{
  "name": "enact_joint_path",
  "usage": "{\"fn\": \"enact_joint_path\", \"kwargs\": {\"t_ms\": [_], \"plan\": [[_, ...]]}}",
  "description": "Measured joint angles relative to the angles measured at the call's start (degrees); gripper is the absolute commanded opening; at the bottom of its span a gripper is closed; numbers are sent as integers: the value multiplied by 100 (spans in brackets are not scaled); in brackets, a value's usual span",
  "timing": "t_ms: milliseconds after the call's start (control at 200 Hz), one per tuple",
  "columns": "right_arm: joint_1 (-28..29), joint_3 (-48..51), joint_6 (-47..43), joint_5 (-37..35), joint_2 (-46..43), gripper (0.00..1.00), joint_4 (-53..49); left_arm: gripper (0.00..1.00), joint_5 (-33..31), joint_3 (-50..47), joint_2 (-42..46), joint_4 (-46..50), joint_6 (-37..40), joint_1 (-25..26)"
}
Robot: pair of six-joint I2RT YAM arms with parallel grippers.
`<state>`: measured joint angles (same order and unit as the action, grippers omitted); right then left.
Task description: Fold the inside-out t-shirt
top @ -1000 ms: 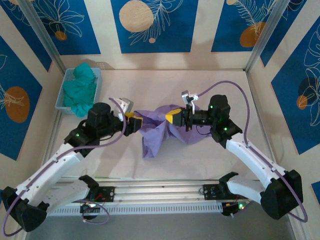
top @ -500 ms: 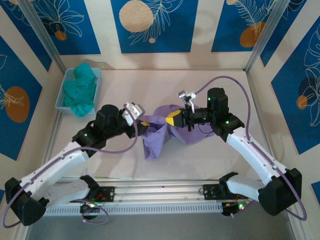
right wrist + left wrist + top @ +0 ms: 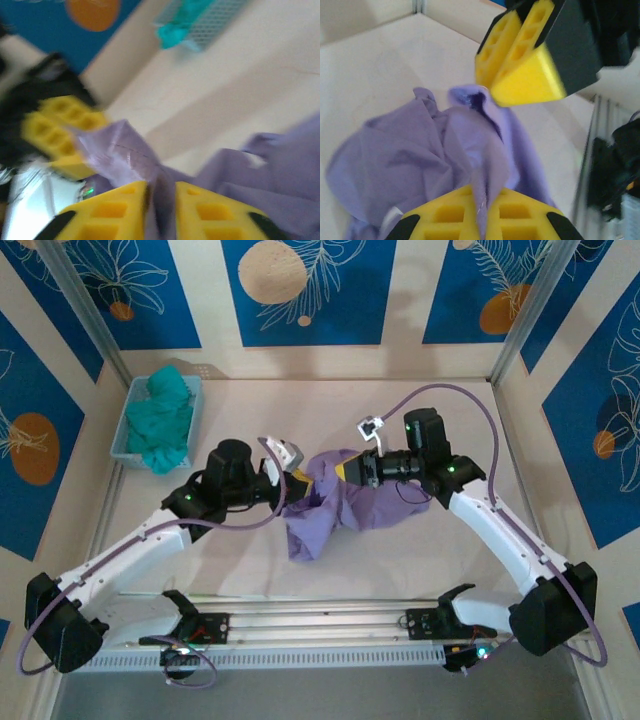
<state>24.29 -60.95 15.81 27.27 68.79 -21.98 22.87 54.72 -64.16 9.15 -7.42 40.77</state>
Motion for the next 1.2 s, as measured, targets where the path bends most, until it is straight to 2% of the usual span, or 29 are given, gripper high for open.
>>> {"fn": "enact_joint_path", "kwargs": {"t_ms": [110, 265, 480, 555, 725, 815, 910, 975, 1060, 1200], "plan": [[28, 96, 125, -927, -122, 37, -201, 0, -61, 223, -90, 151, -802, 2], [385, 577, 396, -1397, -793, 44, -216, 0, -306, 293, -131, 243, -1467, 2], [1342, 1134, 918, -1615, -1355, 52, -76, 0, -573, 293, -136, 240, -1777, 13], [1633, 1279, 1102, -1742, -1394, 59, 31, 0, -645, 293, -157, 240, -1805, 15], [1867, 1425, 1537, -2000, -1196, 58, 444, 0, -713, 291, -177, 240, -1818, 20], [1882, 1449, 1707, -2092, -962, 50, 796, 0, -745, 286, -177, 240, -1818, 26], [1884, 1484, 1845, -2155, -769, 22, 1113, 0, -778, 275, -173, 238, -1818, 28], [1884, 1523, 1897, -2140, -706, 10, 1329, 0, -824, 254, -162, 240, -1818, 31], [1843, 1685, 1906, -2017, -754, 2, 1692, 0, -933, 225, -151, 240, -1818, 31], [1521, 2188, 1722, -1224, -1036, 0, 2566, 0, -1182, 140, -81, 243, -1818, 28]]}}
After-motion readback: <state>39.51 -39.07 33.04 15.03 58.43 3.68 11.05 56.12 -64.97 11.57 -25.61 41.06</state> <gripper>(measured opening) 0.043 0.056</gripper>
